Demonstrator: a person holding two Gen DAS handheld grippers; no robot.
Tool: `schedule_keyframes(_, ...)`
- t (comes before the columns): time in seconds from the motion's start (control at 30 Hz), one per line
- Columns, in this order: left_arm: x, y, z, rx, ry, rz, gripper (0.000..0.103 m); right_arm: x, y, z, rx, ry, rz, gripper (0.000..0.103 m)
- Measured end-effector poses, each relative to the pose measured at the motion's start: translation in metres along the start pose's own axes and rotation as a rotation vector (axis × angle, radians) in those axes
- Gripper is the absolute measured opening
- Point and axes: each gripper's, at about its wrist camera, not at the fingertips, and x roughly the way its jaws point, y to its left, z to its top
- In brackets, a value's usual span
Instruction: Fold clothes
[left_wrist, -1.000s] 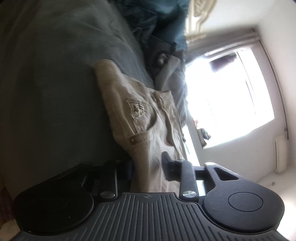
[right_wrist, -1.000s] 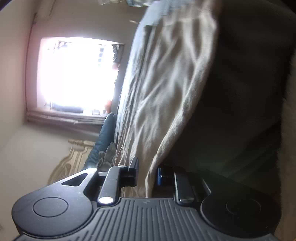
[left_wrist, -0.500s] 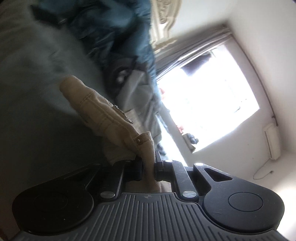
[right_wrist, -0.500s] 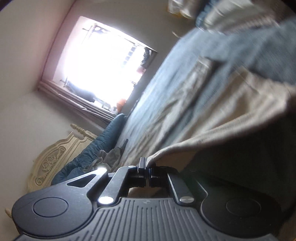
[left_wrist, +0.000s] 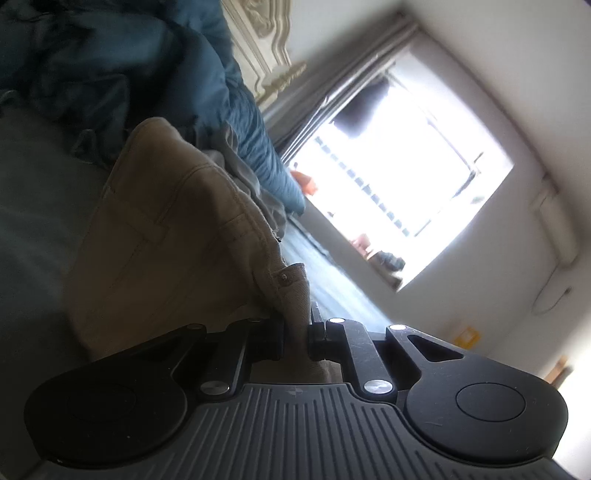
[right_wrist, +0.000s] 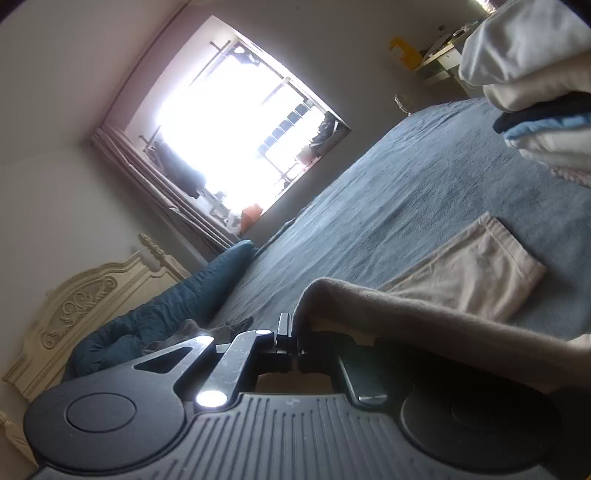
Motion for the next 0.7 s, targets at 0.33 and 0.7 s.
schedule_keyframes(0.33, 0.132, 0.002, -0.022, 0.107, 0.262, 0.18, 0.024, 0.124, -0.07, 0.025, 0.2, 0.199, -0.156, 0.006)
schedule_keyframes(0.7, 0.158, 0.031, -0.001, -0.128, 0.175, 0.114, 0.047, 0.148, -0.139, 0.03, 0.523, 0.232, -0.123, 0.048)
